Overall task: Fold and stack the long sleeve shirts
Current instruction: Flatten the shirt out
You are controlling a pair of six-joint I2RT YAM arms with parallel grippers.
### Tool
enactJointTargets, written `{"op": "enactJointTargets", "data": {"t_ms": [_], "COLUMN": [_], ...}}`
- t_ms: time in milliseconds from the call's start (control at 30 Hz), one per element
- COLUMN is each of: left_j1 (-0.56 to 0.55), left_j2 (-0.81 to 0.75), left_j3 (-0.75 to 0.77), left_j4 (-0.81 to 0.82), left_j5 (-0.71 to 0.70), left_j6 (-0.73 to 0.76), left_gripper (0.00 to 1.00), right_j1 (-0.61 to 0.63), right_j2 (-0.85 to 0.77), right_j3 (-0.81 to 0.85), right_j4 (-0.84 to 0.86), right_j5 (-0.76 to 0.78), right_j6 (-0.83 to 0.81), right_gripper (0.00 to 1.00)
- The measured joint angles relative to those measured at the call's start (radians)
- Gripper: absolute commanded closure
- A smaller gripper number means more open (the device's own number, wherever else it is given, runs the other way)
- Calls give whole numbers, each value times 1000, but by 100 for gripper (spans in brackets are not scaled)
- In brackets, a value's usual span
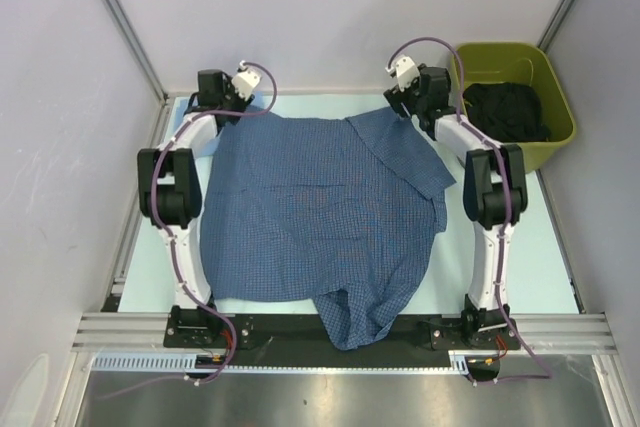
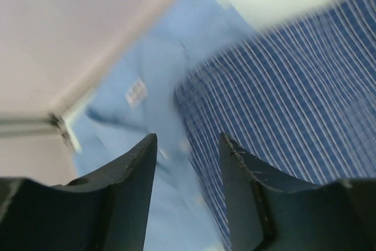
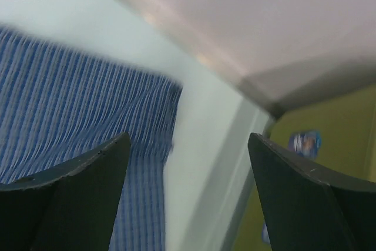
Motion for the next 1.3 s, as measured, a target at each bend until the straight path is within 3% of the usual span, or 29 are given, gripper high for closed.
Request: {"op": "enactJointTargets", "data": {"t_ms": [133,200,367,533,700,867,1067,1300], "left_j1": [4,8,11,11,11,11,11,11], "left_j2": [-179,-287,-619,-808,-841,-883,-883,-883], "left_j3": [-219,-302,-512,-747,-967,-1047,-1067,-1068], "left_j4": [-65,-127,-322,-512,-657,-684,-663,-658], "left_j5": [8,48,184,280,273,238,200,182], "left_j6": [-9,3,101,237,321,355,372,379], "left_gripper": [41,30,28,25,25,26,26,24], "right_j1": [-5,-13,-24,106,302,414,441,441], "right_j2": [-206,-334,-705,-1014,-1083,-1098,-1103,-1261], "right_j3": [-151,-193,-347,-706,-1008,-1067,-1097,-1139], "right_j4": [-182,-323,-670,-943,-1021,-1004,-1006,-1104], "right_j5": [-46,-118,-319,-395,-357,-329,-288,-239], "right_j6": [-8,-22,-203,-404,-467,-468,-509,-617], "right_gripper": [15,15,16,15,17,19,16,12]}}
